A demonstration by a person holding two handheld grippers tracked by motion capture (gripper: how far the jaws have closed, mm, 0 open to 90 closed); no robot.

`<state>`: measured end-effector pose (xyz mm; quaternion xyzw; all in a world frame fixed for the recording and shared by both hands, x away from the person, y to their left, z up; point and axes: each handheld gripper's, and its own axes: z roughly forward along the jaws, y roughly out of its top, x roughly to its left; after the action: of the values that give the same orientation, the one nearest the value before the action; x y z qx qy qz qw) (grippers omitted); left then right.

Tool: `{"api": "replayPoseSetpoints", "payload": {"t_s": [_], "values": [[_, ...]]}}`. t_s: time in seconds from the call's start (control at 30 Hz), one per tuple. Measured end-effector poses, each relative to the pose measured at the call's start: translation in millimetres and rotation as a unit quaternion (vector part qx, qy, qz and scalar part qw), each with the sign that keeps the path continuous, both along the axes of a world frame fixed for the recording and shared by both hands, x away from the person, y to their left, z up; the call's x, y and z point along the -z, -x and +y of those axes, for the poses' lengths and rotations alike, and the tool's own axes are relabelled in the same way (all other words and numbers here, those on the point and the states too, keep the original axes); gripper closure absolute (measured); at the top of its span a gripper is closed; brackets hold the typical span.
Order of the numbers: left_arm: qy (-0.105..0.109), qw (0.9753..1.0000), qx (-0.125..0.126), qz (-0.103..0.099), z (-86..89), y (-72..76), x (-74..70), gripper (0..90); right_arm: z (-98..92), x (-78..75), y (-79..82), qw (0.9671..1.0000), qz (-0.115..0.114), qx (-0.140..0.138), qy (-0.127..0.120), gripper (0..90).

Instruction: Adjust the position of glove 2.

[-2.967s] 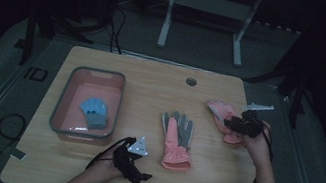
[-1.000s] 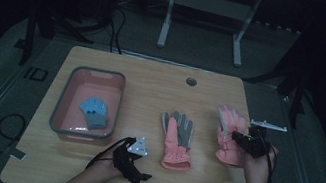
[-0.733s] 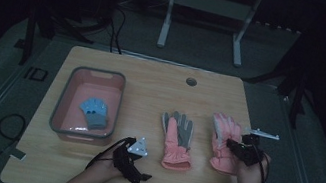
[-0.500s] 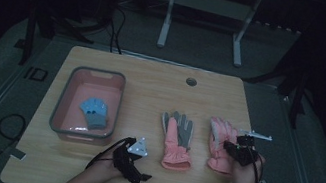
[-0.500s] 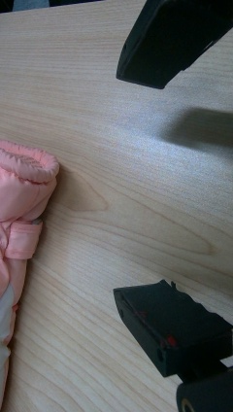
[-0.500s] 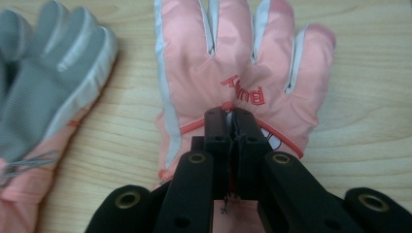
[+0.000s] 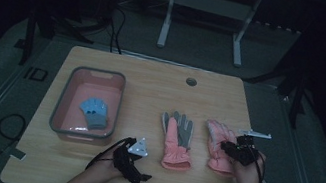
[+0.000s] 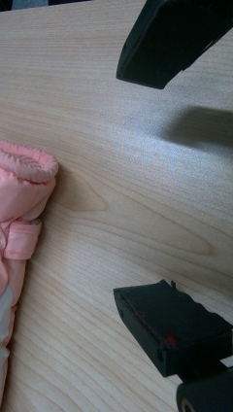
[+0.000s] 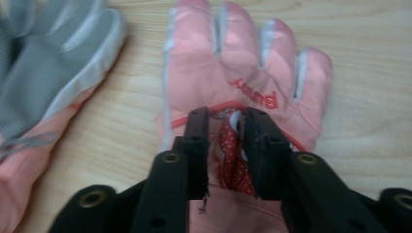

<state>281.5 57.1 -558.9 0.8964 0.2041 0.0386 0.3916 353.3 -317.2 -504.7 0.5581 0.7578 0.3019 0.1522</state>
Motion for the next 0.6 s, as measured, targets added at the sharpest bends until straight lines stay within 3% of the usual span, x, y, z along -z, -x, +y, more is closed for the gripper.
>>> {"api": "replayPoseSetpoints", "payload": {"t_s": [0.27, 0.4, 0.6], "values": [[-0.001, 1.0000, -0.002, 0.002, -0.3, 0.8, 0.0, 2.9, -26.1, -14.0, -3.9, 0.9967, 0.000, -0.081, -0.002, 62.7], [-0.001, 1.0000, -0.003, 0.001, -0.6, 1.4, -0.1, 2.9, -36.1, -19.7, -3.6, 0.9950, 0.005, -0.100, 0.009, 59.2], [0.001, 1.0000, -0.005, 0.002, 0.8, 2.1, -0.4, 2.9, -38.9, -16.1, -2.8, 0.9950, 0.007, -0.100, 0.007, 58.1]]}}
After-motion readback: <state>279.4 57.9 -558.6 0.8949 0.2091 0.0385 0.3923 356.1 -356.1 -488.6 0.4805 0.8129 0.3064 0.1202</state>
